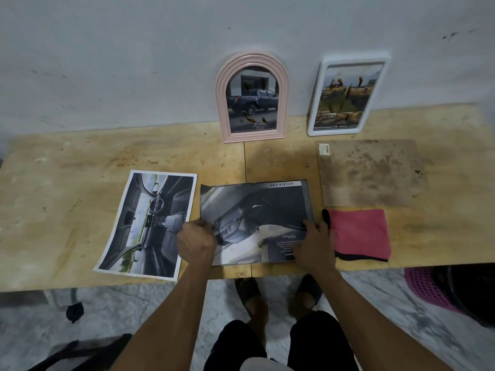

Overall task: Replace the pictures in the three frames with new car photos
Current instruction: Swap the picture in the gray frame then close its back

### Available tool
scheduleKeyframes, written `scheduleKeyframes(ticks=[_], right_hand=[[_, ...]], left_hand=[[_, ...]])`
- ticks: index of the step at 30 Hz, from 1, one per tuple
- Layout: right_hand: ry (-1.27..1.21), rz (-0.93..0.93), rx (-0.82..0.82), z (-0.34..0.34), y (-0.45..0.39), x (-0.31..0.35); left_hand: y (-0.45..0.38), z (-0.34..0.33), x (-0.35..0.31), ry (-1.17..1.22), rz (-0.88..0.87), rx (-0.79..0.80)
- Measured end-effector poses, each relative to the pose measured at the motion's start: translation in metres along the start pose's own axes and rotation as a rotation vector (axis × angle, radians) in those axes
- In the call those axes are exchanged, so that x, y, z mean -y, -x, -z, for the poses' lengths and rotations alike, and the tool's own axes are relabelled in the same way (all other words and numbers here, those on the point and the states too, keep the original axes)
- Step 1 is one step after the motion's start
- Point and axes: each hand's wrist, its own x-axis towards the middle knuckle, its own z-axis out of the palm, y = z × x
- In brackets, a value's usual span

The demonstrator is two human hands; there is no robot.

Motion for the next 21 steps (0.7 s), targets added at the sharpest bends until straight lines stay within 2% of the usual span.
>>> scheduleKeyframes(ticks=[6, 10, 15, 21], right_hand=[[0.035, -0.065, -0.002, 0.002, 0.001, 0.009], [0.042, -0.109, -0.032, 0.004, 0.0, 0.016], [-0.303, -0.205, -0.031, 0.011, -0.014, 0.016], [-0.43, -0.104, -0.008, 0.029, -0.015, 0.015]], left_hand=[[0.008, -0.003, 0.015, -0.107, -0.266, -0.118], [0.008, -0.003, 0.009, -0.01, -0.132, 0.057], [-0.011, -0.004, 0.012, 0.225, 0.036, 0.204], [-0.015, 0.005, 0.01, 0.287, 0.035, 0.253]])
